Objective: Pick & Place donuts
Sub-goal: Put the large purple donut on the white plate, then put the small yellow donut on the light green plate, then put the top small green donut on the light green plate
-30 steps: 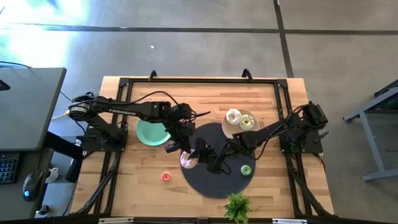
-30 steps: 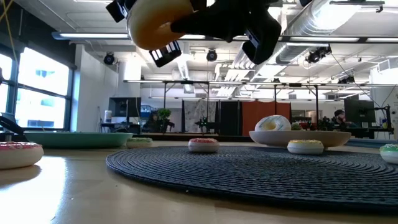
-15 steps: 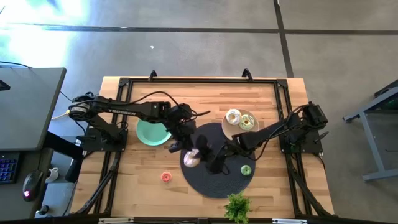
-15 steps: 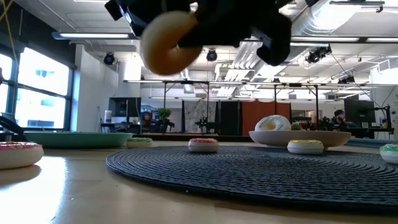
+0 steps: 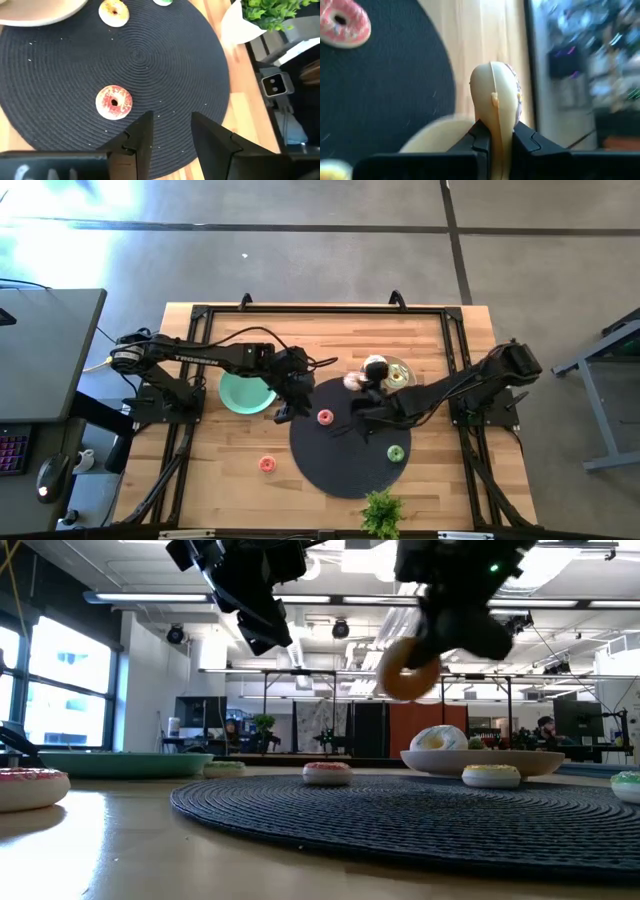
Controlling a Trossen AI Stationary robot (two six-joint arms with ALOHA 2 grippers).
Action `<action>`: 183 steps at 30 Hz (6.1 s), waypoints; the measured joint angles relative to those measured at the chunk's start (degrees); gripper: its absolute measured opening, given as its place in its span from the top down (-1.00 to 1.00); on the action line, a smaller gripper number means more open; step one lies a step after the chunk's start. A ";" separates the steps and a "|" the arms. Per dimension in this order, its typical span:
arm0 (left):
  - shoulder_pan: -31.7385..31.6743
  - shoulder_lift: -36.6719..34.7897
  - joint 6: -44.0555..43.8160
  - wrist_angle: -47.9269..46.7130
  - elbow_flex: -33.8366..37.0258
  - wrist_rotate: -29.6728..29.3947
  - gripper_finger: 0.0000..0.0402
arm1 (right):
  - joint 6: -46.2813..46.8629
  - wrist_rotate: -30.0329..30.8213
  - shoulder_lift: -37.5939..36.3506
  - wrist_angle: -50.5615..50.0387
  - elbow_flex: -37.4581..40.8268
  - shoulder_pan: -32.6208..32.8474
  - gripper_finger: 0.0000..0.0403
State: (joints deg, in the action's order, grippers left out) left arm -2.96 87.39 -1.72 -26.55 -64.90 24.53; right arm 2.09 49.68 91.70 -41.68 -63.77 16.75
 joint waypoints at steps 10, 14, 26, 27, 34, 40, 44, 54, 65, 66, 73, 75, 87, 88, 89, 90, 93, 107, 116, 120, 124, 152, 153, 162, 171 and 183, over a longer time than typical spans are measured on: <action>0.00 0.00 0.42 -0.13 -0.02 -0.28 0.35 | 7.64 -2.36 -3.34 -15.17 2.47 -0.20 0.88; 0.00 0.00 0.42 -0.17 -0.02 -0.27 0.35 | 3.41 -2.35 -3.32 -11.44 8.06 -0.21 0.88; -0.02 0.00 1.53 -0.15 0.00 -5.01 0.35 | -14.53 -7.48 -3.32 1.51 15.74 -0.08 0.75; -0.02 0.00 1.53 -0.17 -0.02 -5.01 0.35 | -15.44 -7.53 -3.32 1.84 16.13 -0.08 0.72; -0.02 0.00 1.51 -0.17 -0.02 -4.95 0.35 | -17.18 -7.87 -3.32 2.13 15.18 -0.10 0.47; -0.02 0.00 1.49 -0.59 -0.02 -4.39 0.35 | -17.32 -8.27 -3.32 1.68 11.88 -0.10 0.22; -0.02 0.00 1.49 -0.63 -0.02 -4.39 0.35 | -19.87 -7.32 -3.32 -0.70 11.35 -0.10 0.10; -0.02 0.00 1.49 -0.63 -0.02 -4.41 0.35 | -21.51 -6.80 -3.31 -7.56 11.45 0.09 0.17; -0.02 -1.84 2.18 -1.27 -0.02 -4.41 0.35 | -7.38 -15.03 -3.30 -12.03 -2.50 0.75 0.29; -0.02 -2.70 2.27 -2.30 -0.02 -4.44 0.35 | -4.51 -17.63 -3.30 -11.84 -3.80 0.61 0.28; -0.02 -12.40 3.61 -13.73 -0.07 -5.31 0.35 | 3.60 -29.22 -3.30 -10.43 -3.67 1.68 0.15; -0.02 -16.05 3.48 -17.65 0.00 -6.56 0.35 | 3.52 -31.11 -3.30 -8.40 -1.57 2.39 0.10; -0.02 -28.45 3.22 -21.90 -0.02 -16.01 0.35 | 1.92 -41.75 -3.23 15.57 13.43 4.71 0.06; -0.02 -28.84 3.01 -22.63 0.11 -16.44 0.35 | 1.94 -40.99 -3.23 15.35 14.28 4.71 0.07; -0.02 -29.11 2.99 -22.41 0.08 -16.81 0.35 | 1.96 -40.14 -3.23 15.34 15.13 4.68 0.07; -0.02 -29.18 2.99 -21.89 -0.09 -17.20 0.35 | 2.04 -39.49 -3.23 15.52 15.95 4.67 0.07; -0.02 -28.95 2.99 -22.29 0.02 -17.22 0.35 | 3.48 -38.96 -3.23 16.15 18.29 4.28 0.07; -0.02 -29.00 2.88 -20.95 0.00 -18.10 0.35 | 1.69 -36.40 -3.30 22.03 24.17 4.02 0.44; -0.02 -29.00 2.82 -20.54 0.00 -18.19 0.35 | 3.34 -40.01 -3.27 20.77 19.44 1.62 0.94; -0.02 -29.00 2.82 -20.24 0.00 -18.27 0.35 | -0.02 -38.26 -3.27 22.35 14.76 0.21 0.94; -0.02 -29.00 2.84 -19.75 0.00 -18.26 0.35 | -6.95 -32.37 -3.27 34.00 11.85 -2.34 0.95; -0.02 -29.01 5.47 -24.24 0.00 -19.65 0.35 | -3.57 -44.13 42.57 54.93 -31.72 -20.17 0.90; -0.02 -29.00 5.18 -24.70 0.00 -19.74 0.35 | -3.62 -44.16 42.82 54.30 -32.12 -20.18 0.89; 0.00 -29.15 0.45 -28.82 -0.02 -20.76 0.35 | -6.63 -44.23 43.02 54.08 -32.00 -20.36 0.59; 0.00 -29.69 -4.94 -33.82 -0.02 -21.86 0.35 | -10.02 -40.39 40.94 50.81 -32.00 -20.36 0.23; 3.38 -29.70 -11.51 -29.97 3.61 -25.03 0.35 | -12.33 -27.31 16.37 10.92 -32.15 -18.77 0.24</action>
State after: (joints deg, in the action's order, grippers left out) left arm 0.41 57.69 -13.23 -56.51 -61.29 -0.50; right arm -10.24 22.38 108.07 -30.76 -95.92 -2.02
